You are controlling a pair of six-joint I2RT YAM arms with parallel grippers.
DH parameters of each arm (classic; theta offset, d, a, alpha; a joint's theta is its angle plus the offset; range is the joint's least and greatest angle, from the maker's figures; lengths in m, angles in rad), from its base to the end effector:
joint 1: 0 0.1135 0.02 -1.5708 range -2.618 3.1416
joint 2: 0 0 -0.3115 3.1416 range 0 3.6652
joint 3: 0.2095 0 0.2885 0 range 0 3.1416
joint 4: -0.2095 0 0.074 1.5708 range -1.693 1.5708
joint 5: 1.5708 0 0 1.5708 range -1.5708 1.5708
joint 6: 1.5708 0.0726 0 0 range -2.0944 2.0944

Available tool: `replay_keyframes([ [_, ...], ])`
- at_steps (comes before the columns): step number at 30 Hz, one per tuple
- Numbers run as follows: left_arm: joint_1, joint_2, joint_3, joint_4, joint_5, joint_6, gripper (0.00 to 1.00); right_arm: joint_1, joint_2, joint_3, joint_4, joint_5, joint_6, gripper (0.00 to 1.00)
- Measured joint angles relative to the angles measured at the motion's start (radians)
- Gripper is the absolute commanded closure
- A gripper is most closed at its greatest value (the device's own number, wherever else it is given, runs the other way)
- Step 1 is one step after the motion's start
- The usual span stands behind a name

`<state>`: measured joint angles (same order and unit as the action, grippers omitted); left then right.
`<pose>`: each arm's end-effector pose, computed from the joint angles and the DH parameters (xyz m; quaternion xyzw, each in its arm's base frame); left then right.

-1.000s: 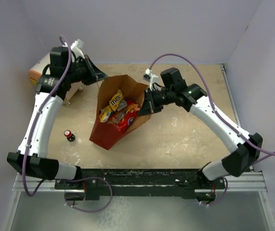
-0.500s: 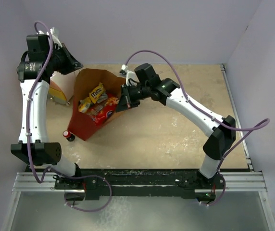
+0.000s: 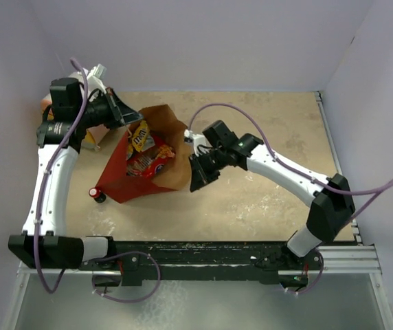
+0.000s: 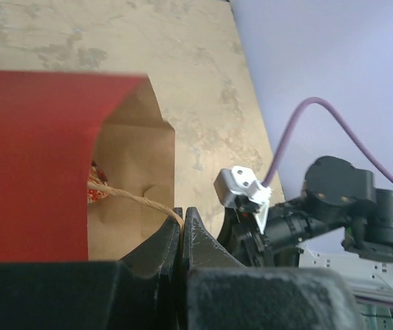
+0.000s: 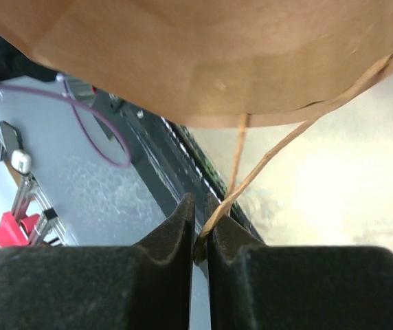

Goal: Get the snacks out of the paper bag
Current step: Adjust the paper bag at the center of the board, then take out the snack from the paper bag.

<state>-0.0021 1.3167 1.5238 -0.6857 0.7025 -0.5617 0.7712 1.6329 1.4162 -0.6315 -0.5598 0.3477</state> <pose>0.3203 -0.0476 0.4721 -0.0498 0.8205 -0.4181 0.3866 0.2725 0.3186 0.3207 -0.2844 0.8584 0.3993 0.1508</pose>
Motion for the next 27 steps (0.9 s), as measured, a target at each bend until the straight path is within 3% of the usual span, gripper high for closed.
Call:
replay_keyframes([
  [8,-0.103,-0.166,-0.165,0.115,0.051,-0.114,1.00,0.001,-0.188,-0.206,-0.039,0.065,-0.020,0.70],
  [11,-0.158,-0.194,-0.244,0.163,0.055,-0.165,1.00,0.001,-0.230,-0.232,-0.071,0.110,-0.016,0.52],
  [17,-0.171,-0.268,-0.336,0.192,0.042,-0.224,1.00,0.001,-0.380,-0.238,-0.138,0.298,-0.003,0.26],
  [22,-0.172,-0.309,-0.359,0.211,0.043,-0.249,1.00,0.001,-0.549,-0.237,-0.071,0.413,-0.035,0.28],
  [27,-0.172,-0.313,-0.361,0.222,0.040,-0.268,1.00,0.005,-0.566,-0.242,0.138,0.396,-0.147,0.30],
])
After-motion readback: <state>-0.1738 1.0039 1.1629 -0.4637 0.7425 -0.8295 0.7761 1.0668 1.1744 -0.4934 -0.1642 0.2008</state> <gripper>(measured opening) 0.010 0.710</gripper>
